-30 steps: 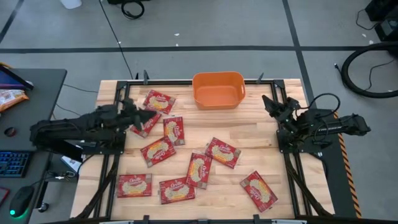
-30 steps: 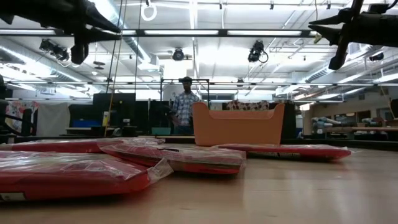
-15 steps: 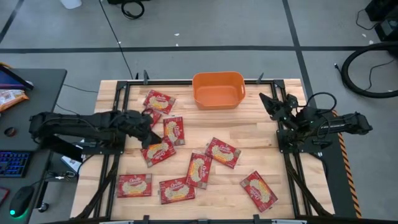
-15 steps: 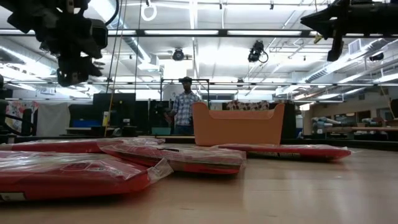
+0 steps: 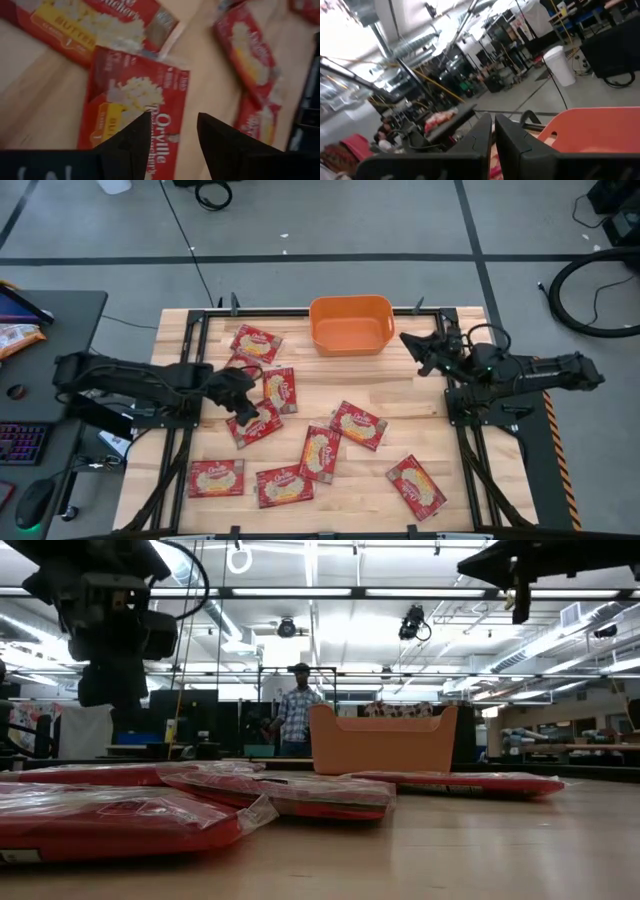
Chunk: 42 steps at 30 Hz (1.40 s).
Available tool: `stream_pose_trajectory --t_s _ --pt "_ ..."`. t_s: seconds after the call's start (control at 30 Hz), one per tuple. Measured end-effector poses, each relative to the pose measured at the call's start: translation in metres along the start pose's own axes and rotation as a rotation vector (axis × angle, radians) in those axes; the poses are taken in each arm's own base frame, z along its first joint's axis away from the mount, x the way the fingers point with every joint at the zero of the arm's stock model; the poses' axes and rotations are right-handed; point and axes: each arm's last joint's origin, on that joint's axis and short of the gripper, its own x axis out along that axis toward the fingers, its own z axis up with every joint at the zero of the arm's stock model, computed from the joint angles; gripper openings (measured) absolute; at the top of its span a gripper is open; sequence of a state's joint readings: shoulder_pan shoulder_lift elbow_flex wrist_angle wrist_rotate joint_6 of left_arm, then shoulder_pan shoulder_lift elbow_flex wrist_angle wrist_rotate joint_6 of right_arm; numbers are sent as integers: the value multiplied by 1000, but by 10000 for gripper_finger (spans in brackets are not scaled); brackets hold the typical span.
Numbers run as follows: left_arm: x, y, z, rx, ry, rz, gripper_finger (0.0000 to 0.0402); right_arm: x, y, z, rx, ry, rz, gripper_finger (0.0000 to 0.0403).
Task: Sort popcorn bags into baskets
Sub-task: Put the popcorn pack into the orange bin
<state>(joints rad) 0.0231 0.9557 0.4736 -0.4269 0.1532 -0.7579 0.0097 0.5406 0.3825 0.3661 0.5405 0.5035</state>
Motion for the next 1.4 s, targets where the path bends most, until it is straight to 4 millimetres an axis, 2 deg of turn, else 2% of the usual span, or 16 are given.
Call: stream_pose_trajectory --t_s 0.2,0.33,0.5,0.67,0.77,0.9,1.23,1.4 --pt "11 8 -1 -14 45 119 165 11 11 3 -20 36 30 29" --pt "16 8 1 -34 108 101 165 19 17 3 -48 79 29 29" --pt "13 -23 4 83 221 125 164 28 19 1 -89 125 -28 29" --pt "18 -59 -2 297 175 204 164 33 16 3 -89 108 -61 29" --pt "25 -70 -10 384 134 265 165 34 14 4 -89 101 -70 29" --pt "33 -75 -22 366 121 316 168 35 15 5 -85 117 -45 29" --pt "54 -81 -47 553 107 426 257 52 37 27 -81 127 -12 29" --pt "64 -85 -50 584 59 432 263 60 53 40 -112 257 27 29"
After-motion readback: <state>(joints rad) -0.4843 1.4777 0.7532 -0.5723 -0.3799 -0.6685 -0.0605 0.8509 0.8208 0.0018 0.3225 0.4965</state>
